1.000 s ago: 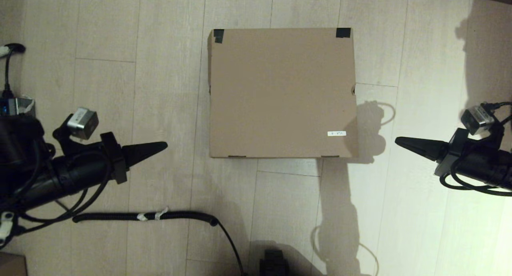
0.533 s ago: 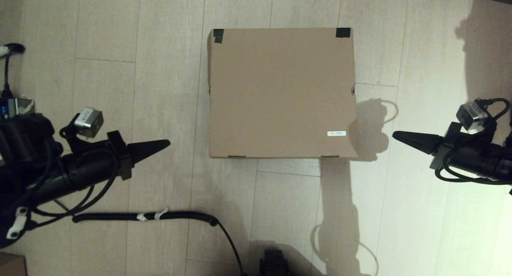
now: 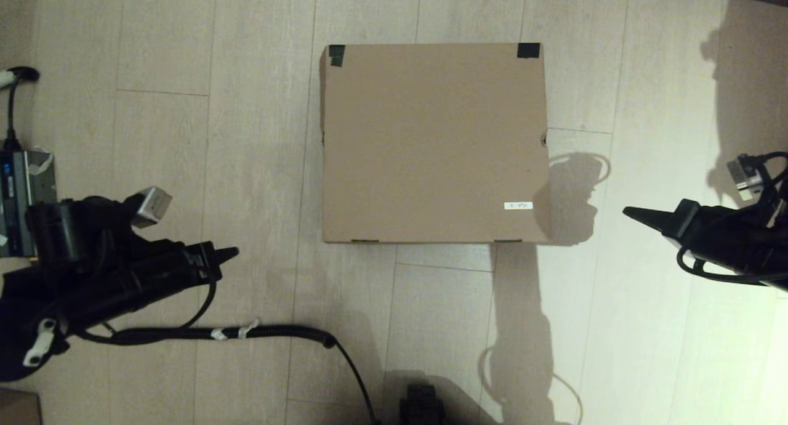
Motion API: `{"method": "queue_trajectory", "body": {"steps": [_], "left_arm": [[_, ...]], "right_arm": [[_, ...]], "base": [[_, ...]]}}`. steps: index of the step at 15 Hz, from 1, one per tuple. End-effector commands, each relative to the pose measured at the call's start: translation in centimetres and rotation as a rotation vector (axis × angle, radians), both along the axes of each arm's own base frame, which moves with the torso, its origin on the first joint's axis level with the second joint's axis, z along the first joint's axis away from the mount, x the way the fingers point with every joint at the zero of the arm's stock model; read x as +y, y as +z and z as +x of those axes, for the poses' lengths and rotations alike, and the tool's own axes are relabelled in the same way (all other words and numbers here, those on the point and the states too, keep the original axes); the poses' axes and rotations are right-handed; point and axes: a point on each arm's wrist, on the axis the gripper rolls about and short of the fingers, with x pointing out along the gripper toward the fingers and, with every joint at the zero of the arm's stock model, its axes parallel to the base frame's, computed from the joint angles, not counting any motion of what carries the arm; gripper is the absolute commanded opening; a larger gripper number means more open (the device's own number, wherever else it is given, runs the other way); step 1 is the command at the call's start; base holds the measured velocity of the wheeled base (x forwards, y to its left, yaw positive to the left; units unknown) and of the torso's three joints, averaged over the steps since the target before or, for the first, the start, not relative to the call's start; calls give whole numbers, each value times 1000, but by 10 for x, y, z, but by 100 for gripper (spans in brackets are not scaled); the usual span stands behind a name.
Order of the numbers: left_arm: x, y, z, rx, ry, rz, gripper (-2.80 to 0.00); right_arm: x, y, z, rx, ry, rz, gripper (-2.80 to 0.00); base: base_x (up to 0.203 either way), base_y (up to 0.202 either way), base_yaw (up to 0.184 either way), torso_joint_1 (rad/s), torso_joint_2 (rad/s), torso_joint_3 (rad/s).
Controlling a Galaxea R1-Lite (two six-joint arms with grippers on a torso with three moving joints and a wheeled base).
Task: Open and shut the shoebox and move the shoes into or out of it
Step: Open the shoe box
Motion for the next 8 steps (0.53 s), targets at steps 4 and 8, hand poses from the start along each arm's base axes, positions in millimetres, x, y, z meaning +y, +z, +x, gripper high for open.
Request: {"method": "queue_trajectory", "body": {"steps": [4,8], "left_arm": [[-14,19,1,-18,-109,-403,-280],[-17,3,27,11,-188,-577,-280]], "right_arm": [[5,7,-7,66,83,217,-280],[2,-18,21,81,158,292,-280]], "base": [[0,0,0,0,0,0],[0,0,0,0,0,0]]}}
